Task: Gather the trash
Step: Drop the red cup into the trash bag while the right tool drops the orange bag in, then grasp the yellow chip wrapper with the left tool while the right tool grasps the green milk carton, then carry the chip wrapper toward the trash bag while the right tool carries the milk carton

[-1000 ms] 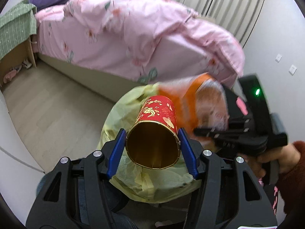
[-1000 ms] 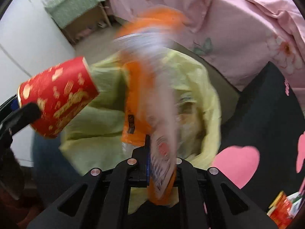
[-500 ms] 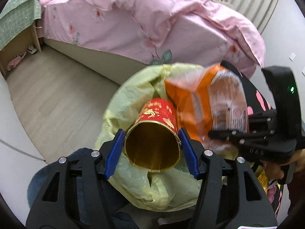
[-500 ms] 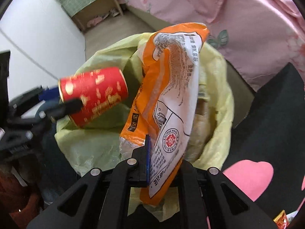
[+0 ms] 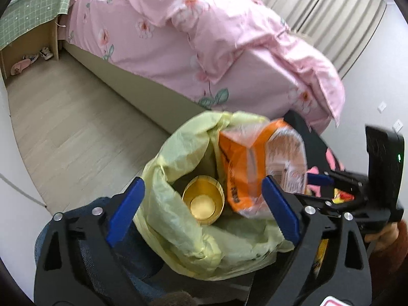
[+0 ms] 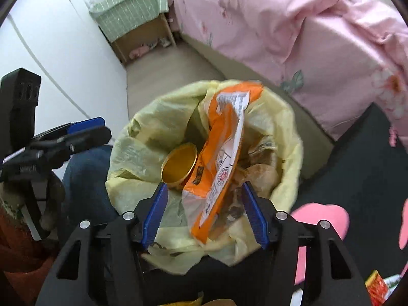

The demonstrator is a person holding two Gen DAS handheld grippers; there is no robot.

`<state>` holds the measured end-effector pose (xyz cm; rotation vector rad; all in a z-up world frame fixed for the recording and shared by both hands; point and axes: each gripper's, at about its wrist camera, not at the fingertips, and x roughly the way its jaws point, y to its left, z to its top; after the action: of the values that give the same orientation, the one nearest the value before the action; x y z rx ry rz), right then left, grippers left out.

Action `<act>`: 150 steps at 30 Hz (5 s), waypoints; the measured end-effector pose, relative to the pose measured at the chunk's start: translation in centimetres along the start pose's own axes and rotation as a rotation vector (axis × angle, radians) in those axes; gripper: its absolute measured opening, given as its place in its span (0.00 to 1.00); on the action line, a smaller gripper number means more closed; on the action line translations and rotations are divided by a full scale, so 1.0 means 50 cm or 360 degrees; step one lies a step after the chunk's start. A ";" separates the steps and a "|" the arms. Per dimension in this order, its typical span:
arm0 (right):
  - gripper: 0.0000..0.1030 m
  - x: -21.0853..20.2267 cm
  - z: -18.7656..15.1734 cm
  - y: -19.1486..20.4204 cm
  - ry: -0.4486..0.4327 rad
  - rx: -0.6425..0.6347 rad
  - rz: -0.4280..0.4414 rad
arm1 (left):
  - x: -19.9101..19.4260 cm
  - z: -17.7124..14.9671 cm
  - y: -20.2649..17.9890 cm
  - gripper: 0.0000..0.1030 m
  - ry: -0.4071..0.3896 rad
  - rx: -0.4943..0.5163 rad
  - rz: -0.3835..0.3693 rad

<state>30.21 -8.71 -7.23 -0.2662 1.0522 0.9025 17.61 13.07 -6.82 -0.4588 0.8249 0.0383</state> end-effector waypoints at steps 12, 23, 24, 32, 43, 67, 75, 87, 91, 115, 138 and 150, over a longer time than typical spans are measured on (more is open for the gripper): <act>0.58 -0.234 -0.174 -0.004 -0.0463 0.0321 -0.0439 | -0.042 -0.082 -0.128 0.90 0.0099 0.0264 -0.0395; 0.69 -0.348 -0.429 0.037 -0.0543 0.0445 -0.0701 | -0.054 -0.248 -0.307 0.90 0.0365 0.0718 -0.0538; 0.69 -0.351 -0.448 0.040 -0.0554 0.0467 -0.0758 | -0.049 -0.253 -0.316 0.86 0.0374 0.0726 -0.0498; 0.69 -0.392 -0.552 0.001 -0.0602 0.0697 -0.0933 | -0.012 -0.238 -0.322 0.66 0.0485 0.0593 -0.0482; 0.69 -0.412 -0.563 -0.032 -0.0635 0.0637 -0.1005 | 0.026 -0.237 -0.354 0.29 0.0581 0.0638 -0.0492; 0.49 -0.282 -0.349 -0.264 0.0009 0.0476 -0.0792 | 0.045 -0.217 -0.386 0.30 0.0477 0.0655 -0.0568; 0.49 -0.394 -0.467 -0.128 -0.0277 0.0628 -0.0817 | 0.047 -0.222 -0.381 0.31 0.0481 0.0639 -0.0570; 0.50 -0.368 -0.637 -0.059 -0.0211 0.0758 -0.0760 | 0.027 -0.233 -0.391 0.31 0.0465 0.0685 -0.0532; 0.55 -0.368 -0.629 -0.062 -0.0177 0.0721 -0.0791 | 0.028 -0.237 -0.398 0.31 0.0472 0.0719 -0.0523; 0.53 -0.500 -0.566 -0.011 -0.0758 0.0721 -0.0805 | 0.056 -0.216 -0.412 0.42 0.0541 0.0816 -0.0451; 0.53 -0.539 -0.556 0.107 -0.0923 0.0590 -0.0913 | -0.196 -0.155 -0.402 0.30 -0.0199 0.0862 -0.0546; 0.53 -0.519 -0.488 0.110 -0.0976 0.0537 -0.0809 | -0.145 -0.102 -0.329 0.30 -0.0357 0.0632 -0.0457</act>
<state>5.70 -32.89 3.40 0.0355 0.5082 0.2971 12.54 -2.82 1.61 -0.1886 0.5221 -0.3293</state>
